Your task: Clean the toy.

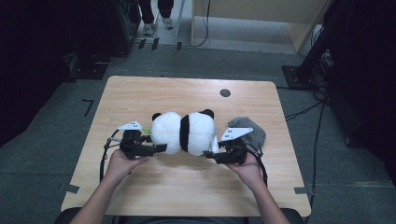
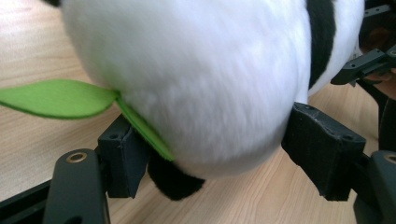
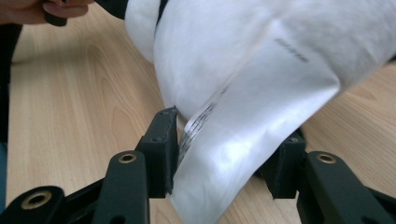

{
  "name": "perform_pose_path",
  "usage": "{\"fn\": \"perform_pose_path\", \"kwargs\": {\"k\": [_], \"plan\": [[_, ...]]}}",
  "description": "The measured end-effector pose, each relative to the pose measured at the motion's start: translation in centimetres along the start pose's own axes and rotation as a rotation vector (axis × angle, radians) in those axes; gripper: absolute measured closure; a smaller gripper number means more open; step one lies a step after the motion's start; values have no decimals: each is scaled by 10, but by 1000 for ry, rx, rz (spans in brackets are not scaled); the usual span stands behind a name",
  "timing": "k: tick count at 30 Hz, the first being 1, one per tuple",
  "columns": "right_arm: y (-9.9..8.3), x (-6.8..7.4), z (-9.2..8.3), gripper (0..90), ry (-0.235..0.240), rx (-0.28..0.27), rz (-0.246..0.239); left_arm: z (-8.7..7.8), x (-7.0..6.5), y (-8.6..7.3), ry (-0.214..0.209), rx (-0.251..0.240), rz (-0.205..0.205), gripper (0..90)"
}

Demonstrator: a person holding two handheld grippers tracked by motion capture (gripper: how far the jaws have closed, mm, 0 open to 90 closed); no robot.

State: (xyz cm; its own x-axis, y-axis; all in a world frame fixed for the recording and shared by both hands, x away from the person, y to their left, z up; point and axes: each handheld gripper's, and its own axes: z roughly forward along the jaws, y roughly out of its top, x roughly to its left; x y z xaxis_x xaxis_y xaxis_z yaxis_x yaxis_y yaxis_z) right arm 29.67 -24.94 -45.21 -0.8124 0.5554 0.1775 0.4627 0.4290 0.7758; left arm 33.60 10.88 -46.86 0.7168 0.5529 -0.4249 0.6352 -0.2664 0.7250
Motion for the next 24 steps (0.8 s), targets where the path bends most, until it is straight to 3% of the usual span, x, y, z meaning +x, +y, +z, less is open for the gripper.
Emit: {"fn": "perform_pose_path", "kwargs": {"k": [13,24], "plan": [[-1,-1,3,510,-13,10,4,6,5,-5,-1,33,-21,255],[-1,-5,5,466,-19,-1,17,6,6,-6,20,16,-7,248]]}}
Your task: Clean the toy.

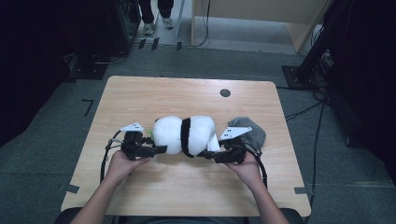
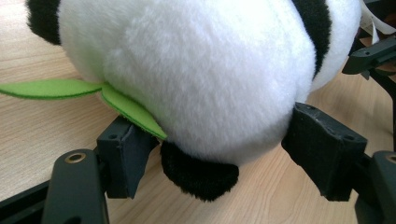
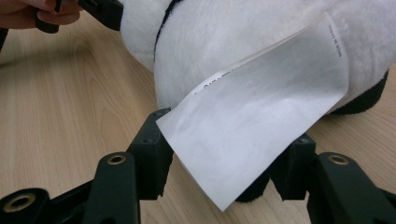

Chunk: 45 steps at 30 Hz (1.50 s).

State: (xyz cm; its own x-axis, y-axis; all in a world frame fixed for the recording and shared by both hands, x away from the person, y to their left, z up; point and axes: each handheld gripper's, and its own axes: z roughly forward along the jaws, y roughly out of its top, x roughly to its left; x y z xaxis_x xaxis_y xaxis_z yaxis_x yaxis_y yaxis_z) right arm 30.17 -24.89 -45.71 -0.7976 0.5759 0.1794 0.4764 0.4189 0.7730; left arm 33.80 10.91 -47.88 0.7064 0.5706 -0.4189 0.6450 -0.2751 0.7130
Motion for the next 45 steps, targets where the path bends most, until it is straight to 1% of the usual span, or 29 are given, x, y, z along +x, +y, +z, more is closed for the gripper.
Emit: {"fn": "perform_pose_path", "kwargs": {"k": [4,8,12,20,23,28,31,32,35,37,38,39,41,43,45], "plan": [[0,-1,0,457,-8,-1,5,-1,0,0,7,-7,5,248],[0,-2,0,449,-1,-2,6,0,1,0,6,-11,4,248],[0,-2,0,439,-12,2,6,-1,1,1,10,-9,7,249],[-1,-9,-7,415,-26,-12,30,-4,1,2,29,-9,24,250],[-1,-11,-11,414,-39,-22,28,-7,2,2,36,-13,31,256],[-2,-15,-18,410,-50,-46,45,-17,3,5,23,-47,14,263],[-3,-18,-22,410,-65,-55,49,-22,4,8,10,-62,4,264],[-3,-18,-23,409,-73,-58,52,-23,4,9,15,-63,4,264],[-3,-21,-29,404,-93,-79,51,-25,3,13,36,-64,29,264],[-4,-24,-31,403,-96,-86,61,-26,3,17,34,-77,35,264],[-5,-26,-32,402,-104,-91,74,-26,3,19,34,-80,34,263],[-5,-27,-32,397,-108,-92,78,-26,3,20,40,-84,38,263],[-7,-30,-32,391,-109,-95,93,-25,1,24,49,-79,50,263],[-8,-32,-33,391,-119,-93,97,-23,-1,27,63,-64,75,263],[-9,-34,-34,388,-132,-92,90,-22,-2,30,71,-58,87,263]]}}
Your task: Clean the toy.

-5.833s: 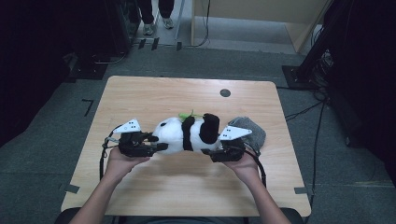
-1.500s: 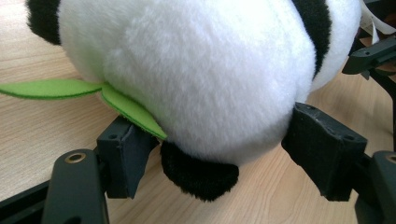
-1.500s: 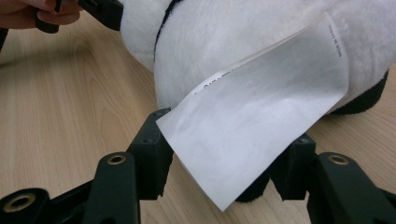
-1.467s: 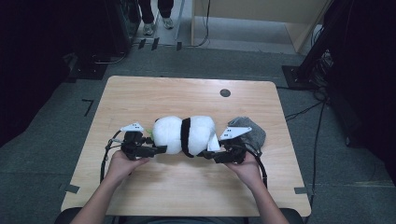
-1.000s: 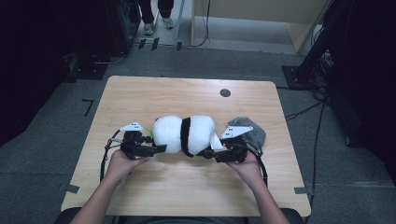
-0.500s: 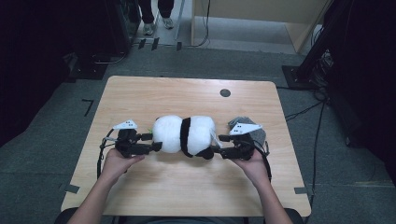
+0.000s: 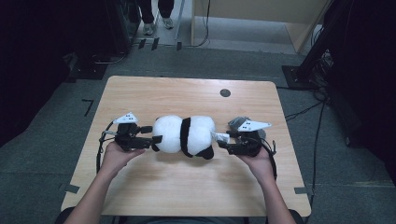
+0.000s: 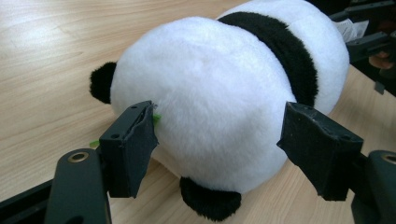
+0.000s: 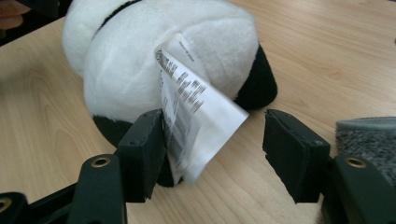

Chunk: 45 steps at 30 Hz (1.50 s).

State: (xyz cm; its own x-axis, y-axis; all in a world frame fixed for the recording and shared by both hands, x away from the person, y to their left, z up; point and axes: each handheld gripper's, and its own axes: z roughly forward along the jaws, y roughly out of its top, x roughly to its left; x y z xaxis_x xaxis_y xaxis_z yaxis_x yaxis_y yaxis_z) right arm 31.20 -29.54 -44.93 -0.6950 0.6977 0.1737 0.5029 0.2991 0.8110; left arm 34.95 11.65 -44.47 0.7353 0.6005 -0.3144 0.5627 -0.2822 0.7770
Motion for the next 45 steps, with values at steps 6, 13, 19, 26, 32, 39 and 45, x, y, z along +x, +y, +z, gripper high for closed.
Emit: {"fn": "perform_pose_path", "kwargs": {"k": [6,13,19,26,32,39,45], "plan": [[1,-9,-3,387,-29,8,24,6,1,11,2,5,5,261],[8,-29,-14,371,-78,-13,42,11,8,10,-9,0,-9,261],[5,-49,-12,359,-130,6,59,17,13,6,-13,6,-12,253],[-3,-63,-13,349,-187,22,85,21,13,5,-17,2,-10,250],[-10,-73,-18,342,-220,20,112,21,14,4,-17,3,-5,248],[-21,-92,-16,341,-257,44,161,19,12,7,-16,-21,1,252],[-29,-102,-3,342,-253,89,187,26,17,16,-11,-14,4,249]]}}
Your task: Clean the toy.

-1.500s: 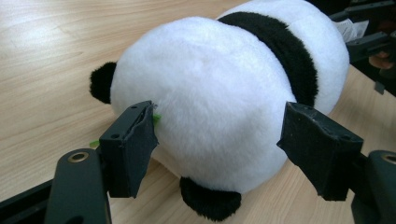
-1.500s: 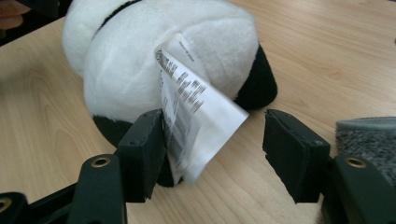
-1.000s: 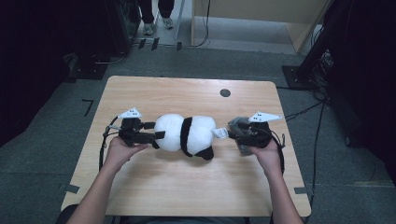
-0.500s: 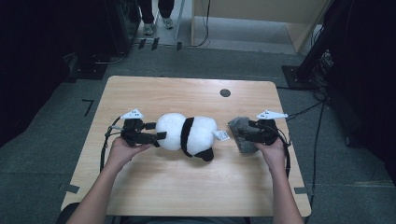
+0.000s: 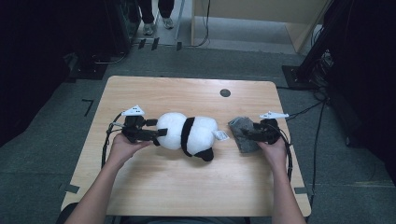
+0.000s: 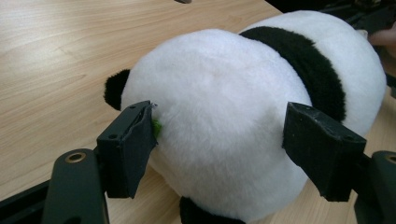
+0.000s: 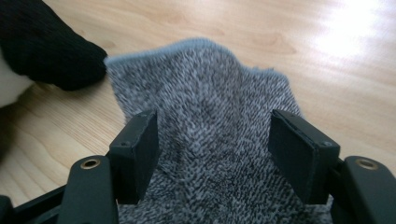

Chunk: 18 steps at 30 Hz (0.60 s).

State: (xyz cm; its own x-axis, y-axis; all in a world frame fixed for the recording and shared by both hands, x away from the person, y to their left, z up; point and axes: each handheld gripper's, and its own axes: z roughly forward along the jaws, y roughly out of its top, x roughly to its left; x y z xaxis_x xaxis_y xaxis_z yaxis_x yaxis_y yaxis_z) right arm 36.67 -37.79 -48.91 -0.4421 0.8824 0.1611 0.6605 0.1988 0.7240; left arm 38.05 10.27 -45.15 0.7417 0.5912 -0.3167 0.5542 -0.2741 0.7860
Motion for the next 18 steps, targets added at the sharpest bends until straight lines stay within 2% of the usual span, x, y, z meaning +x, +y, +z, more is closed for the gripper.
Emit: {"fn": "perform_pose_path", "kwargs": {"k": [7,12,18], "plan": [[-7,-3,11,342,-4,42,-3,8,8,-3,-15,4,-36,159],[-11,-4,14,329,-12,59,-12,13,10,-6,-48,15,-30,140],[-13,-2,17,317,-23,56,-32,21,11,-13,-95,88,-36,162]]}}
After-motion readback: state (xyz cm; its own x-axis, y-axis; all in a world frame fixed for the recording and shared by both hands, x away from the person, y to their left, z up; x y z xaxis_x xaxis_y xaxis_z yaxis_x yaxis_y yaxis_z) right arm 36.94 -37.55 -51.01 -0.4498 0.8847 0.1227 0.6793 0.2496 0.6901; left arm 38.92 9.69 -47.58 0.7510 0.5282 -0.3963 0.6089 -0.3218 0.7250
